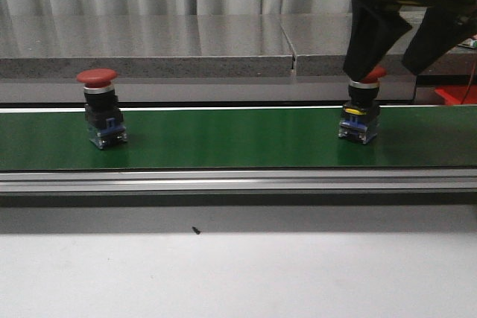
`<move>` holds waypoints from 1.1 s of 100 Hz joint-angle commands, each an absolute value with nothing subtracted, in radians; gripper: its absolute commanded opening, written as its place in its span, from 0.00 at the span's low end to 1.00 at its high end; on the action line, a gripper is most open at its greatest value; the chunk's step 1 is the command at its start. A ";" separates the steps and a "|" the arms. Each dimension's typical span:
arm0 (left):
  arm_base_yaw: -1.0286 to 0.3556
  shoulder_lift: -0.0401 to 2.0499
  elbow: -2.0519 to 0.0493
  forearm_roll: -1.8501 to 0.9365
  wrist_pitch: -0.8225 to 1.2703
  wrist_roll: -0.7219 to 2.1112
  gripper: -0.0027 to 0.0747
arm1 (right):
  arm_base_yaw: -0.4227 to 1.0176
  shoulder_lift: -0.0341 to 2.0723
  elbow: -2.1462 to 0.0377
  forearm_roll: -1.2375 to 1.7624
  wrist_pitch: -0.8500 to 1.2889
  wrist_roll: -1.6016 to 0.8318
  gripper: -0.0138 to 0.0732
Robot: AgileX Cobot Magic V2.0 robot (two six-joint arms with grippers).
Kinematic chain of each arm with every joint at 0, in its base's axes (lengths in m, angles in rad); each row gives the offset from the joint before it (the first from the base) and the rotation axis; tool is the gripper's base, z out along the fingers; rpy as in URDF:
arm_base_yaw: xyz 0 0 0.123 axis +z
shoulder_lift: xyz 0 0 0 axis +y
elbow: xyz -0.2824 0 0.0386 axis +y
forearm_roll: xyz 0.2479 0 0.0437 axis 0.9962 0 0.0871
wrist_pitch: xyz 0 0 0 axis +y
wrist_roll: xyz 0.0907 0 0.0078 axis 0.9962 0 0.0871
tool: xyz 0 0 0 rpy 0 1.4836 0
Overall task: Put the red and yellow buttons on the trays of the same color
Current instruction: 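Lower the right gripper onto the red button at the belt end and close, then carry the red button with the right gripper into the red tray and open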
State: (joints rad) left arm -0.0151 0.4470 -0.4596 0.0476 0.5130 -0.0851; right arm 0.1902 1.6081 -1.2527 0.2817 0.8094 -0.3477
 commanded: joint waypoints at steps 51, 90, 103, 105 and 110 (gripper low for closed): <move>-0.021 0.451 -0.488 0.041 0.437 -0.088 0.01 | 0.182 1.618 -1.303 0.291 0.798 -0.351 0.43; -0.021 0.451 -0.488 0.041 0.437 -0.088 0.01 | -0.072 1.628 -1.570 0.290 0.887 -0.345 0.43; -0.021 0.451 -0.488 0.041 0.437 -0.088 0.01 | -0.178 1.679 -1.646 0.291 0.888 -0.345 0.43; -0.021 0.451 -0.488 0.041 0.437 -0.088 0.01 | -0.192 1.686 -1.658 0.291 0.888 -0.345 0.43; -0.021 0.451 -0.488 0.041 0.437 -0.088 0.01 | -0.221 1.717 -1.684 0.291 0.892 -0.345 0.43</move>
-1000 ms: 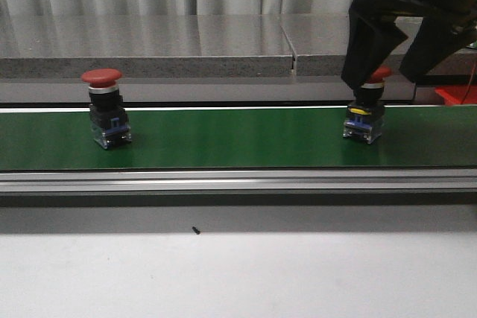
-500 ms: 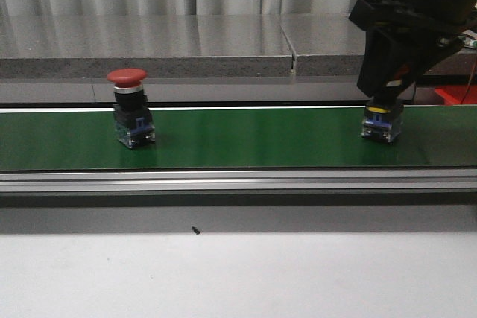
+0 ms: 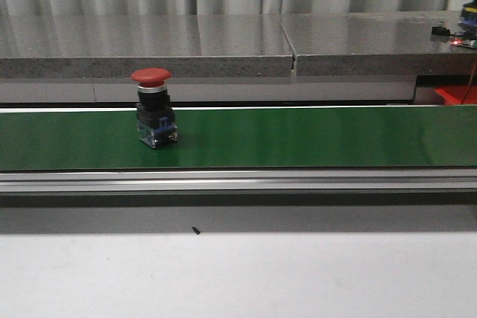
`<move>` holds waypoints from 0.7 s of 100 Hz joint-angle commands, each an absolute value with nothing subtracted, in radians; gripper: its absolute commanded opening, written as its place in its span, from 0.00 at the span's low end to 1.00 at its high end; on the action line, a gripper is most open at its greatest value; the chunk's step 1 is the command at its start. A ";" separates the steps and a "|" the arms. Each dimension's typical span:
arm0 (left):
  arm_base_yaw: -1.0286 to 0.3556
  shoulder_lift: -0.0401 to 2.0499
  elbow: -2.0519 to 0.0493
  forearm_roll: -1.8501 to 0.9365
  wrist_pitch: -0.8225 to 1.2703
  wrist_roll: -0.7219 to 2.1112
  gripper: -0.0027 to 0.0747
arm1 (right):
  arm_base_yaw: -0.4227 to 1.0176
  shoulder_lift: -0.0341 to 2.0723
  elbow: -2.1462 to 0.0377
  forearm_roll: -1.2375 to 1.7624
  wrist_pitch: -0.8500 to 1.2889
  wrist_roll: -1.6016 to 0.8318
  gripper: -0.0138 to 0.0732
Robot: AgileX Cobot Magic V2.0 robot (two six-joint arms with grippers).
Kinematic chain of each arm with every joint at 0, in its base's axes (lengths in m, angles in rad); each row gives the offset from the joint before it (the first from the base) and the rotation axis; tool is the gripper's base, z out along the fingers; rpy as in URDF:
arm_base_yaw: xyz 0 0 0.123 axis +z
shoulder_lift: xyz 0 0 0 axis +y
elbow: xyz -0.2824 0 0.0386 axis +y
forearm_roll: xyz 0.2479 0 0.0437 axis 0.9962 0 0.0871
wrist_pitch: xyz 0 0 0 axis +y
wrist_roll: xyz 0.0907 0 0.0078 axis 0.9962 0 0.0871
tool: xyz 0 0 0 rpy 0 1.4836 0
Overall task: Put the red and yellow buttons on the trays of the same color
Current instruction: 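Carry the red button with the right gripper into the red tray and open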
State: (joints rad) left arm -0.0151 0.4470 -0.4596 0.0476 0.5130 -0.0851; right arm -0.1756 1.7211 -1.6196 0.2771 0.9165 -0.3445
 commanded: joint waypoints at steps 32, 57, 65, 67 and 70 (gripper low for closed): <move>-0.021 0.451 -0.488 0.041 0.437 -0.088 0.01 | -0.335 1.911 -1.810 0.291 0.898 -0.345 0.43; -0.021 0.451 -0.488 0.041 0.437 -0.088 0.01 | -0.360 2.048 -1.912 0.319 0.899 -0.345 0.43; -0.021 0.451 -0.488 0.041 0.437 -0.088 0.01 | -0.360 2.079 -1.937 0.337 0.900 -0.345 0.43; -0.021 0.451 -0.488 0.041 0.437 -0.088 0.01 | -0.360 2.087 -1.942 0.341 0.899 -0.345 0.43; -0.021 0.451 -0.488 0.041 0.437 -0.088 0.01 | -0.360 2.096 -1.946 0.343 0.896 -0.345 0.43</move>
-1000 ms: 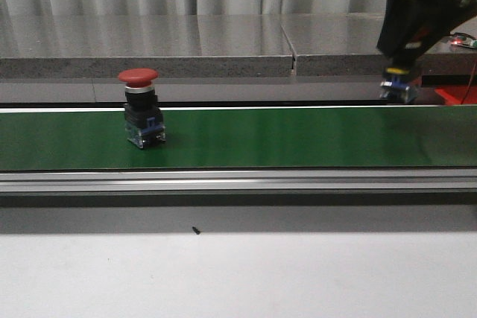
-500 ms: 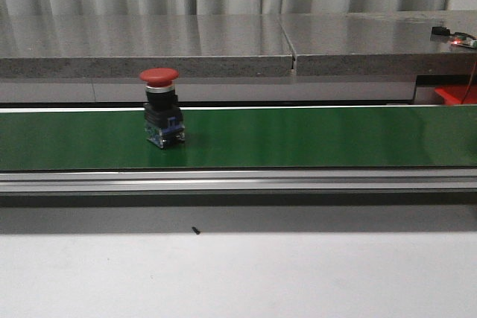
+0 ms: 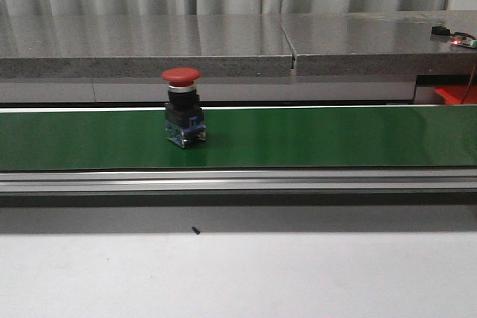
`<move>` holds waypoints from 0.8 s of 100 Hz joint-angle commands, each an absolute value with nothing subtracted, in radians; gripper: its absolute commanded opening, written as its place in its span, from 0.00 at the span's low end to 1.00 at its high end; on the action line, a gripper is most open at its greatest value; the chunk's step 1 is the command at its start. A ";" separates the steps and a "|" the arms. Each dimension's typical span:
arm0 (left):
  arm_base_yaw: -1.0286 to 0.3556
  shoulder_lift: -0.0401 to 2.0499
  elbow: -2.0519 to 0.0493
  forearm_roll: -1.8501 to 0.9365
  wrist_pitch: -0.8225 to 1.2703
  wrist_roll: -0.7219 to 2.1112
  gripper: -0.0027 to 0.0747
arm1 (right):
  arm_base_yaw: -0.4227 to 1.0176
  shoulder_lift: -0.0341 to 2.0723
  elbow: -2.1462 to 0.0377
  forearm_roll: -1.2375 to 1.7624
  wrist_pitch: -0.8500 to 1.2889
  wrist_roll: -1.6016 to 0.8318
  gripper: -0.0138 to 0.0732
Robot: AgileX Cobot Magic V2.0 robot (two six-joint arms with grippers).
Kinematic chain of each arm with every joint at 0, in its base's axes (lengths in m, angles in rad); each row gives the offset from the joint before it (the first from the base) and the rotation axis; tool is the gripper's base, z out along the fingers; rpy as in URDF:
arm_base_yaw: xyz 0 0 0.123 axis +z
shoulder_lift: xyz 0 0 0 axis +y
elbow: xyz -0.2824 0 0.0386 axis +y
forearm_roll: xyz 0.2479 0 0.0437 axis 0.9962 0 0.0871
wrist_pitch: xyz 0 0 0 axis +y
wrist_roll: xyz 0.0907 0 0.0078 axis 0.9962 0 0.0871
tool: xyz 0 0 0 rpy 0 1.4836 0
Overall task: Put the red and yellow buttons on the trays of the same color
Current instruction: 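Carry the red button with the right gripper into the red tray and open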
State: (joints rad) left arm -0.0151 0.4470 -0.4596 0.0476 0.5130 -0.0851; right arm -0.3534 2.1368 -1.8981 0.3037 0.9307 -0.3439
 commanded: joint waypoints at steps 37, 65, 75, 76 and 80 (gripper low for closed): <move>-0.021 0.451 -0.488 0.041 0.437 -0.088 0.01 | -0.367 2.155 -1.947 0.345 0.877 -0.346 0.43; -0.021 0.451 -0.488 0.041 0.437 -0.088 0.01 | -0.380 2.162 -1.946 0.346 0.897 -0.346 0.44; -0.021 0.451 -0.488 0.041 0.437 -0.088 0.01 | -0.388 2.162 -1.946 0.346 0.910 -0.346 0.50; -0.021 0.451 -0.488 0.041 0.437 -0.088 0.01 | -0.389 2.162 -1.946 0.346 0.910 -0.346 0.50; -0.021 0.451 -0.488 0.041 0.437 -0.088 0.01 | -0.392 2.162 -1.946 0.346 0.914 -0.346 0.55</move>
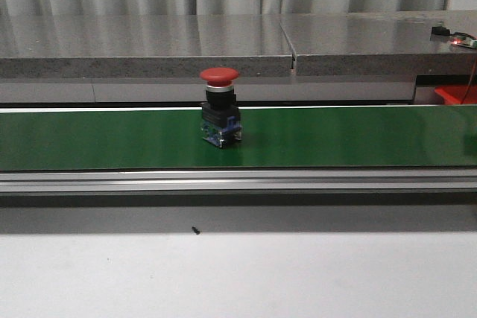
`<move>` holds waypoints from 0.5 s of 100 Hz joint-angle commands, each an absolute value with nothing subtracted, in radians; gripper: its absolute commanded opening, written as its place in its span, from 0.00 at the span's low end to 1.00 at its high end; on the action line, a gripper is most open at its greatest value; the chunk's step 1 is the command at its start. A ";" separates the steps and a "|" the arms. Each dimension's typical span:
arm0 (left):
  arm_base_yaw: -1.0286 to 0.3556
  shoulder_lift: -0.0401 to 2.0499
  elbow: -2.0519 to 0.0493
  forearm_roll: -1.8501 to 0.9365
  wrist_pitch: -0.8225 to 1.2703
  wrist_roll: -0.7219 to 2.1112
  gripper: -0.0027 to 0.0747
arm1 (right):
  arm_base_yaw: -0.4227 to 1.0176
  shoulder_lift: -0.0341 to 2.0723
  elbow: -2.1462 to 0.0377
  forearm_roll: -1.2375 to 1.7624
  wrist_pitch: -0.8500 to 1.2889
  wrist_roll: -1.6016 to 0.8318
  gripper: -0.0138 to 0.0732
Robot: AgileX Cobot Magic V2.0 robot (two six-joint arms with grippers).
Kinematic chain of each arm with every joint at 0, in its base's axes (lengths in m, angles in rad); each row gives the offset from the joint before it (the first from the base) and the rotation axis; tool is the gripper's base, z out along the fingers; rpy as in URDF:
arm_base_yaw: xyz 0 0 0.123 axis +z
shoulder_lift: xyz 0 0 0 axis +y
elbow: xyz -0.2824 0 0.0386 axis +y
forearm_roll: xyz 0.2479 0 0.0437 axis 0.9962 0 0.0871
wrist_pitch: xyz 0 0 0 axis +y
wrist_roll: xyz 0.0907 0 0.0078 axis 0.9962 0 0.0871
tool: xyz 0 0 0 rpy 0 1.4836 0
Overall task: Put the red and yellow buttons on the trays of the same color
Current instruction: 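Carry the red button with the right gripper into the red tray and open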
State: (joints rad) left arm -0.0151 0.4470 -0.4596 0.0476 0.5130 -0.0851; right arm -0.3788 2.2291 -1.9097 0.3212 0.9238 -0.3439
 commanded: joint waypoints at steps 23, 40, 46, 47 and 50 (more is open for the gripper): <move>-0.021 0.451 -0.488 0.041 0.437 -0.088 0.01 | -0.410 2.162 -1.946 0.348 0.931 -0.345 0.75; -0.021 0.451 -0.488 0.041 0.437 -0.088 0.01 | -0.416 2.131 -1.950 0.377 0.930 -0.345 0.81; -0.021 0.451 -0.488 0.041 0.437 -0.088 0.01 | -0.417 2.111 -1.954 0.386 0.931 -0.345 0.81; -0.021 0.451 -0.488 0.041 0.437 -0.088 0.01 | -0.417 2.106 -1.954 0.387 0.931 -0.346 0.81; -0.021 0.451 -0.488 0.041 0.437 -0.088 0.01 | -0.417 2.092 -1.954 0.390 0.931 -0.348 0.81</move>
State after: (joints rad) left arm -0.0151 0.4470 -0.4596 0.0476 0.5130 -0.0851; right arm -0.4086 2.2035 -1.9156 0.3508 0.9490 -0.3420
